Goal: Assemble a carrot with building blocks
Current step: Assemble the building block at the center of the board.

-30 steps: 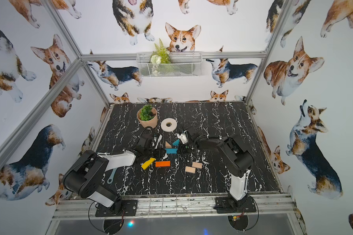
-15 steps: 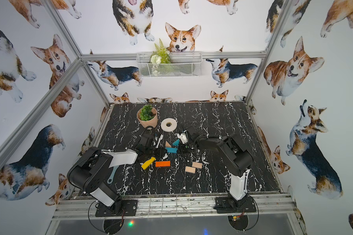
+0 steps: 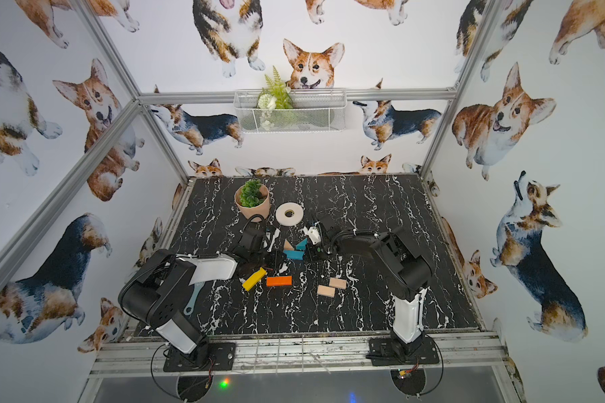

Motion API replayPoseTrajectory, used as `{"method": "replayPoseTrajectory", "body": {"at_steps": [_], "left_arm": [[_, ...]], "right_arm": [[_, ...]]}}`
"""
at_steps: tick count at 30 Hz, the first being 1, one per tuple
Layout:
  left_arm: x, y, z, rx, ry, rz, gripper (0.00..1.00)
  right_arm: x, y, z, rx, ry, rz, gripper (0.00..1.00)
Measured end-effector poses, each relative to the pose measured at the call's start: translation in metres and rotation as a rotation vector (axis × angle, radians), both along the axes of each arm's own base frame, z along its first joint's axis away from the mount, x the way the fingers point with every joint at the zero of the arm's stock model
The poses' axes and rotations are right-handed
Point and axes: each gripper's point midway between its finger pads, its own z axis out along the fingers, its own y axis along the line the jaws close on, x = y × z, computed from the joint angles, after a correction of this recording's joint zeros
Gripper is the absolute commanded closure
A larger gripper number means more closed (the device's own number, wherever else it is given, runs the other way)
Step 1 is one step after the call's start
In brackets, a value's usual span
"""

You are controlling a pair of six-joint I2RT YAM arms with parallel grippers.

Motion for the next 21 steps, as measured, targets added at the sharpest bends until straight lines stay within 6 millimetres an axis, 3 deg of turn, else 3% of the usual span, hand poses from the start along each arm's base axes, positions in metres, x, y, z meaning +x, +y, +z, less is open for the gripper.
{"method": "replayPoseTrajectory", "body": {"at_steps": [10,16,21], "left_arm": [[0.005,-0.003,-0.001,-0.022,-0.002,0.015,0.76],[0.001,-0.006,-0.001,-0.045,0.022,0.011,0.76],[-0.004,-0.008,-0.001,-0.056,0.039,0.001,0.75]], "right_arm": [[0.011,-0.002,0.000,-0.023,-0.059,-0.018,0.79],[0.016,-0.005,-0.001,-0.047,-0.090,-0.024,0.70],[0.018,-0.005,-0.001,-0.051,-0.104,-0.024,0.71]]}}
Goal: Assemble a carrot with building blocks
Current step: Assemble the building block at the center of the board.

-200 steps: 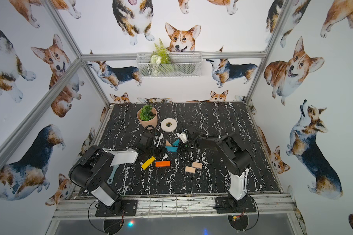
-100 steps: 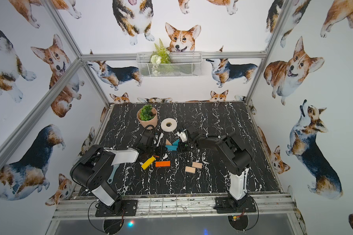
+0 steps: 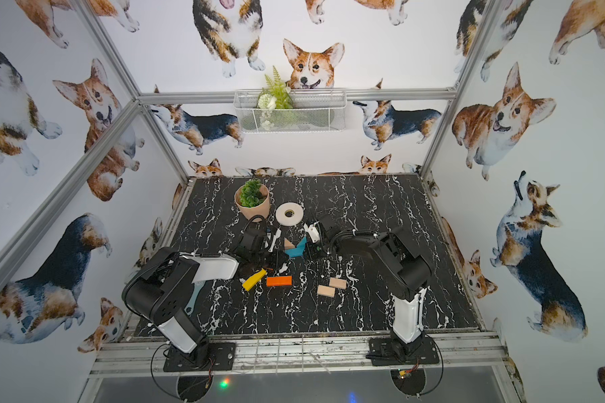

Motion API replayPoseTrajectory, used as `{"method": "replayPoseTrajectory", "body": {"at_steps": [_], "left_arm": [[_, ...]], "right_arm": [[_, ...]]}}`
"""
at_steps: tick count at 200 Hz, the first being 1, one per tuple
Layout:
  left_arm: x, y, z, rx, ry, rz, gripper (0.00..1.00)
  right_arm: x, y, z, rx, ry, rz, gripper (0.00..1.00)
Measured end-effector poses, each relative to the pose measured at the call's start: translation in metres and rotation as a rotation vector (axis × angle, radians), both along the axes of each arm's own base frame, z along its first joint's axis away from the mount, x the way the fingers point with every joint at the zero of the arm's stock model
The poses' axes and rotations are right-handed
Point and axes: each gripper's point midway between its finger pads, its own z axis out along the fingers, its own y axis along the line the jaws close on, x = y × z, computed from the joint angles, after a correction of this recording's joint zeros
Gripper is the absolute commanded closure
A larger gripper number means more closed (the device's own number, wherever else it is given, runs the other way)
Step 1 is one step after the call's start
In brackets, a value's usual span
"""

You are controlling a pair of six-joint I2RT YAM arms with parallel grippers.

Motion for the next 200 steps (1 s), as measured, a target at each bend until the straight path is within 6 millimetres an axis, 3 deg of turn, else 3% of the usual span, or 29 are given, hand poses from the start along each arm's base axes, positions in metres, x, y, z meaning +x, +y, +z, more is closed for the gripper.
{"method": "replayPoseTrajectory", "body": {"at_steps": [78,124,167,179,200], "left_arm": [[0.001,0.006,0.016,0.012,-0.048,0.017,0.71],[0.005,0.023,0.029,0.033,-0.090,0.067,0.49],[0.013,0.069,0.048,0.094,-0.155,0.207,0.46],[0.013,0.079,0.051,0.124,-0.163,0.231,0.46],[0.003,0.089,0.052,0.154,-0.165,0.249,0.46]], "right_arm": [[-0.007,-0.003,0.000,-0.003,0.011,0.002,0.78],[-0.017,-0.010,0.006,0.004,0.007,-0.005,1.00],[-0.032,0.002,0.021,0.035,-0.030,0.033,1.00],[-0.039,0.013,0.022,0.039,-0.028,0.064,0.84],[-0.050,0.040,0.024,0.048,-0.039,0.131,0.80]]}}
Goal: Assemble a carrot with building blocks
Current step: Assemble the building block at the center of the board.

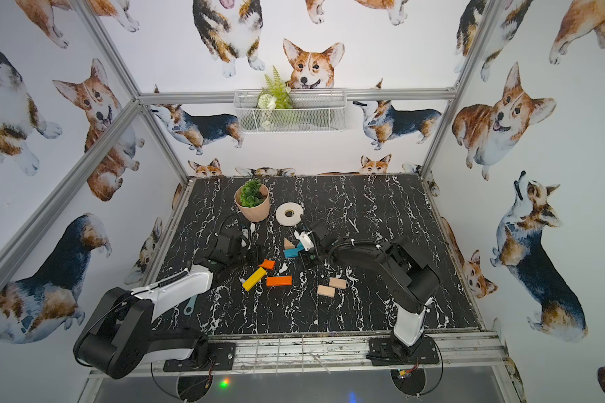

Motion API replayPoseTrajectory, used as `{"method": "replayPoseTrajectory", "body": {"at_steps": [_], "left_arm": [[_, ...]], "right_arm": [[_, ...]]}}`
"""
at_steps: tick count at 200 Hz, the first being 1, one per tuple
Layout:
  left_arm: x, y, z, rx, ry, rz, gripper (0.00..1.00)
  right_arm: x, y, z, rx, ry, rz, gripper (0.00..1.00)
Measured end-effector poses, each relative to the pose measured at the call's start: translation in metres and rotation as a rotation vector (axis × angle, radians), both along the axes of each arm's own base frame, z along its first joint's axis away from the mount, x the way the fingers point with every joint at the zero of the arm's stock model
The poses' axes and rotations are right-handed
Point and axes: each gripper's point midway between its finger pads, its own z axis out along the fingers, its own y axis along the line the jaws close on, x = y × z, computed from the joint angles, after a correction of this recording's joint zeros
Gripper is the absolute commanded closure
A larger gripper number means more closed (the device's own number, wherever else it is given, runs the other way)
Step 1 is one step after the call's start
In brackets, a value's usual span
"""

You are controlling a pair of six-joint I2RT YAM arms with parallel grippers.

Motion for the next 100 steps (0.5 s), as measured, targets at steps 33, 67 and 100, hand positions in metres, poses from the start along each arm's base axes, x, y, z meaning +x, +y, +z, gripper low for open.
{"method": "replayPoseTrajectory", "body": {"at_steps": [33,67,100], "left_arm": [[-0.009,0.016,-0.006,0.063,0.024,0.037,0.48],[-0.013,0.027,-0.025,0.107,0.086,0.050,0.50],[-0.013,0.032,-0.035,0.120,0.124,0.062,0.50]], "right_arm": [[-0.015,0.027,-0.001,0.005,-0.005,0.080,0.79],[-0.019,0.024,0.000,0.000,-0.004,0.084,0.69],[-0.020,0.022,0.008,0.010,-0.028,0.092,0.68]]}}
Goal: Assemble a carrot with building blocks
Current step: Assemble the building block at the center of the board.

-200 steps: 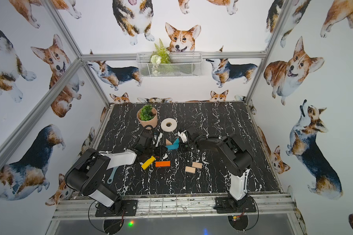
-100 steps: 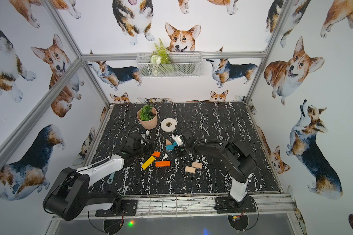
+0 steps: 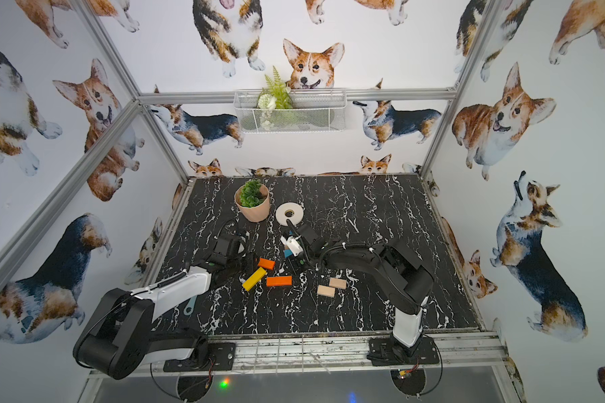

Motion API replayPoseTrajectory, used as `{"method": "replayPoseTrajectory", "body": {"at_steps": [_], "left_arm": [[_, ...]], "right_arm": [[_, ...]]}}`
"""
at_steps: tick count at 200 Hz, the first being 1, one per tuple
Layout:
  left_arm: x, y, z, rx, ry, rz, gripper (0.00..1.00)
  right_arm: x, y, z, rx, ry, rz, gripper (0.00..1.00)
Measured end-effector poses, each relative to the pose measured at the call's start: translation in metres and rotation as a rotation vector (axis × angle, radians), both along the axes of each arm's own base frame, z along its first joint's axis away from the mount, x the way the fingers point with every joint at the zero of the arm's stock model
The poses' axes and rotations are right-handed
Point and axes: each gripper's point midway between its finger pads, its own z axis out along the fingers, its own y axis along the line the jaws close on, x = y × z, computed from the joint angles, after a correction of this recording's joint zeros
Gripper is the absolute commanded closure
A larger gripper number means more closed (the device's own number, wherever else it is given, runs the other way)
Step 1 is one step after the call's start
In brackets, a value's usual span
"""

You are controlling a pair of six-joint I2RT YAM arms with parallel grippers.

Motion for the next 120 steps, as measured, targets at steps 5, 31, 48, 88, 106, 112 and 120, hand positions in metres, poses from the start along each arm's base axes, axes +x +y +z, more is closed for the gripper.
{"method": "replayPoseTrajectory", "body": {"at_steps": [5,31,48,88,106,112,120], "left_arm": [[0.000,0.000,-0.002,0.001,0.008,0.001,0.51],[0.001,-0.005,-0.009,-0.004,0.038,-0.020,0.52],[0.001,-0.008,-0.011,-0.012,0.053,-0.034,0.53],[0.003,-0.019,-0.015,-0.043,0.081,-0.070,0.57],[0.004,-0.024,-0.015,-0.063,0.086,-0.087,0.59],[0.003,-0.026,-0.016,-0.069,0.089,-0.095,0.59],[0.002,-0.028,-0.015,-0.074,0.090,-0.103,0.59]], "right_arm": [[0.000,-0.001,0.000,-0.003,0.000,-0.001,0.68],[-0.001,-0.002,-0.001,-0.010,0.005,-0.002,0.68],[-0.002,-0.003,-0.002,-0.013,0.008,-0.002,0.68],[0.002,-0.008,-0.003,-0.009,0.031,-0.017,0.68],[0.005,-0.011,-0.007,-0.005,0.059,-0.034,0.68],[0.005,-0.012,-0.009,-0.004,0.069,-0.035,0.68],[0.006,-0.014,-0.011,-0.004,0.083,-0.043,0.68]]}}
